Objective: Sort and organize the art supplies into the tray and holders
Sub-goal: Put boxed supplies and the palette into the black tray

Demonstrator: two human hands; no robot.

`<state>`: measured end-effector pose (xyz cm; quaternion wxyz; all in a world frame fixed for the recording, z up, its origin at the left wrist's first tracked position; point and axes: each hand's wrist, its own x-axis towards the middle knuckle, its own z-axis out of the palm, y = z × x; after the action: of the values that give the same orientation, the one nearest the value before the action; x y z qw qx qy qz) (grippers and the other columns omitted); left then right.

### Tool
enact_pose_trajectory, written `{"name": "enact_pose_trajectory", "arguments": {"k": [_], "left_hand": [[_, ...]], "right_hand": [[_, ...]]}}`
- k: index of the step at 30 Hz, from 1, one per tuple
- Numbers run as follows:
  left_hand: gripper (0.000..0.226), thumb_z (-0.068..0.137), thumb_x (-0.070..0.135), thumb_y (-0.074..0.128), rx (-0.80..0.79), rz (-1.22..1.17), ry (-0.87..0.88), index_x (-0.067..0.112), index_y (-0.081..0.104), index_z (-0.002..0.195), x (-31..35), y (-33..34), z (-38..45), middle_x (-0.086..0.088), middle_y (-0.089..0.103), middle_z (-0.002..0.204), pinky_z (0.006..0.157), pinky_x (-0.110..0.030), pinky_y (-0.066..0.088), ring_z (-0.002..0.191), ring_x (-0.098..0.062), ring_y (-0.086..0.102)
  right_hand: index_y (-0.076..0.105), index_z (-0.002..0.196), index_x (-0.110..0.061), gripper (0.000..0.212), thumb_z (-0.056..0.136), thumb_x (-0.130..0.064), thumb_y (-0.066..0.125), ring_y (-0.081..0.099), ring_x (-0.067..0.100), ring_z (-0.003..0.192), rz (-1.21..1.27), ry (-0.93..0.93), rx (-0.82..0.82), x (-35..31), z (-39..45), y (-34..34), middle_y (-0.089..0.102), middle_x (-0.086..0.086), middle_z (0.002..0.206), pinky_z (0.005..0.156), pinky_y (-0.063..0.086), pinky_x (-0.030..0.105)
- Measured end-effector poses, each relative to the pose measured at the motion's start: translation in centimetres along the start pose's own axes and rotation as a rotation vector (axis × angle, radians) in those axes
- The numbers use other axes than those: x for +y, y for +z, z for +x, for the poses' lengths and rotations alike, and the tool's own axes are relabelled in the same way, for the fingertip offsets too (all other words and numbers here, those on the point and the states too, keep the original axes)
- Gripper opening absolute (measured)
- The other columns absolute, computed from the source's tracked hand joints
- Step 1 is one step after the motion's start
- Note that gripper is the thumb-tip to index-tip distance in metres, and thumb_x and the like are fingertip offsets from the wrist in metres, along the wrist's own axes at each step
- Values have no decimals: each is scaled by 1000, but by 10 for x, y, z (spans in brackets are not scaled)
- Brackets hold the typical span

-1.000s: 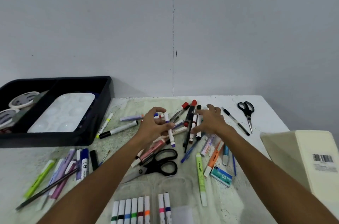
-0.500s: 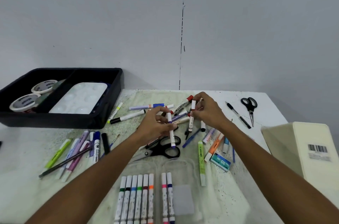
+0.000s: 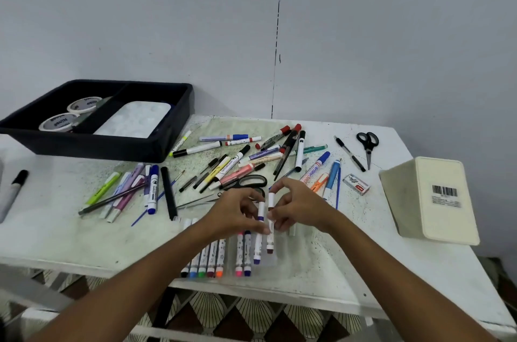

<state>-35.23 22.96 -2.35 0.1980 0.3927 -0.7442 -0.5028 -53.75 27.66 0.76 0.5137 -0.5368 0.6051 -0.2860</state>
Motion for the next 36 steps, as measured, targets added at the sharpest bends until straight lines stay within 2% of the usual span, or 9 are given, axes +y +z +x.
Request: {"name": "enact_pose_trajectory", "arguments": {"k": [7,13,17,21,25,28,30,33,36], "left_hand": [[59,50,24,94,82,114,-16,26,62,99,-12,10,-18,5,66,68,55,-15,43,59,-1,55],[65,50,44,90,154,336,35,26,64,107,-16,9,-19,13,61,87,71,-23,41,86,-1,51],[73,54,55,85,117,456,33,25,64,117,-18,5,-19,10,57,93,77,-29,42,95,-9,49],[86,50,73,73,42,519,48,28,62,122,-18,1,-22,10,53,96,83,-33,43,98,-10,45],[81,56,66,76,-24,623,66,31,60,127,-20,-1,-26,9,45,98,83,-31,40,99,-10,40],[83,55,73,70,-30,674,85,33,59,127,-20,-1,-26,7,45,101,78,-27,36,98,-10,39],[90,51,80,62,-36,690,104,32,59,128,-20,-2,-25,8,44,102,78,-26,33,99,-9,38],[84,56,71,72,-39,673,93,29,60,128,-21,-2,-25,9,43,104,79,-26,34,100,-8,37],[93,52,78,67,-49,681,97,25,59,129,-21,-2,-25,10,42,103,81,-26,36,99,-8,37]], "right_hand": [[46,110,-8,44,78,6,72,67,23,53,-61,56,-20,10,-14,20,68,20,73,63,61,41],[45,112,-10,44,79,5,71,67,22,54,-100,76,-10,11,-12,26,67,17,72,65,61,42],[45,113,-11,46,79,5,71,67,24,56,-134,101,1,10,-9,28,67,19,78,64,61,42],[45,123,-11,52,80,6,70,67,20,53,-156,137,3,10,-9,31,67,20,82,57,60,34],[45,130,-7,58,80,9,69,66,19,52,-220,162,18,11,-7,34,68,24,87,57,60,33],[49,130,-8,61,76,0,77,63,14,52,-306,143,32,12,-4,36,67,16,86,51,57,28],[54,130,-14,67,70,-16,84,62,12,69,-458,69,47,11,-2,34,63,8,100,62,56,30],[50,135,-21,80,65,-33,87,58,18,104,-647,56,9,8,-4,32,58,3,122,87,51,36],[47,137,-22,86,62,-37,88,56,21,112,-701,69,-28,8,-6,33,56,4,128,92,49,37]]}}
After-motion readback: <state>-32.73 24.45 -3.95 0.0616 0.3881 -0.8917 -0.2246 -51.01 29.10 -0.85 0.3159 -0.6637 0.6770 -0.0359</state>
